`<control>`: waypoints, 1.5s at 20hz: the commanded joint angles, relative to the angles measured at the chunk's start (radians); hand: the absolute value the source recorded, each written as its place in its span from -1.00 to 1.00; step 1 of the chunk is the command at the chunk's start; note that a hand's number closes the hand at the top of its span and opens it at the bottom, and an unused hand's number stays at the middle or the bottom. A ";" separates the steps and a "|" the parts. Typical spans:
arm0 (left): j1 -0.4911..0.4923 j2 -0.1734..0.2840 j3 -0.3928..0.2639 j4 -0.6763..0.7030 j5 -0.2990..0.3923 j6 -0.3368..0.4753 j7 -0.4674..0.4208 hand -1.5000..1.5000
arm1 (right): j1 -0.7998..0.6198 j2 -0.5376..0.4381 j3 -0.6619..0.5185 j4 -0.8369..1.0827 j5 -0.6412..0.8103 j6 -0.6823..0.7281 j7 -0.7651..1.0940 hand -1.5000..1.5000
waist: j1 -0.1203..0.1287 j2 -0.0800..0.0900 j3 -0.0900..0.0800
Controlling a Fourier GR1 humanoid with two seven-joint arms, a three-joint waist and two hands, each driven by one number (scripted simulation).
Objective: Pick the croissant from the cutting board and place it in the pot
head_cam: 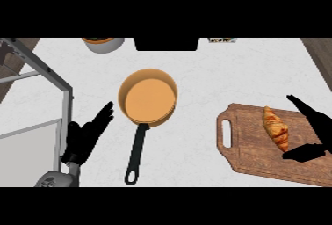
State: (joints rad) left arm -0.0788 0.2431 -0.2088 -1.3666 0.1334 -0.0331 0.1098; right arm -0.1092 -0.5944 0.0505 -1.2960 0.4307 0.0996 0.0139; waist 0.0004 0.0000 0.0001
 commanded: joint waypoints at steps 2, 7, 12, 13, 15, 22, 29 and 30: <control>0.001 0.009 0.030 -0.032 0.017 -0.031 0.041 0.00 | -0.020 0.058 -0.045 0.050 -0.077 0.050 -0.084 -1.00 | 0.002 0.000 0.000; -0.025 -0.008 0.047 -0.004 -0.014 -0.029 0.045 0.00 | -0.013 0.077 -0.089 0.074 -0.142 0.132 -0.150 -1.00 | -0.001 0.000 0.000; -0.038 -0.053 0.052 0.082 -0.040 -0.046 -0.031 0.00 | -0.160 0.128 -0.135 0.330 -0.121 0.100 -0.204 -1.00 | 0.006 0.002 0.000; 0.057 -0.004 0.058 -0.020 -0.032 -0.086 -0.034 0.00 | -0.054 0.152 -0.117 0.247 -0.122 0.098 -0.218 -1.00 | 0.004 0.000 0.000; -0.011 -0.040 0.061 -0.016 -0.028 -0.051 0.039 0.00 | -0.145 0.113 -0.175 0.475 -0.124 0.098 -0.355 -1.00 | 0.009 0.003 0.001; -0.035 -0.038 0.076 -0.002 -0.054 -0.070 0.058 0.00 | -0.197 0.147 -0.075 0.610 0.050 -0.022 -0.485 1.00 | 0.018 0.005 0.002; 0.009 -0.048 0.079 -0.024 -0.059 -0.101 0.021 0.00 | -0.271 0.143 -0.177 0.860 -0.019 0.028 -0.673 1.00 | 0.019 0.005 0.002; -0.080 -0.067 0.091 0.017 -0.078 -0.061 0.066 0.00 | -0.267 0.164 -0.168 0.850 -0.013 0.013 -0.675 1.00 | 0.011 0.006 0.002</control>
State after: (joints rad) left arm -0.0992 0.1875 -0.1264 -1.3616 0.0684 -0.1112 0.1377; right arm -0.3663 -0.4672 -0.1128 -0.5495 0.4129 0.1189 -0.6077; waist 0.0138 -0.0072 -0.0146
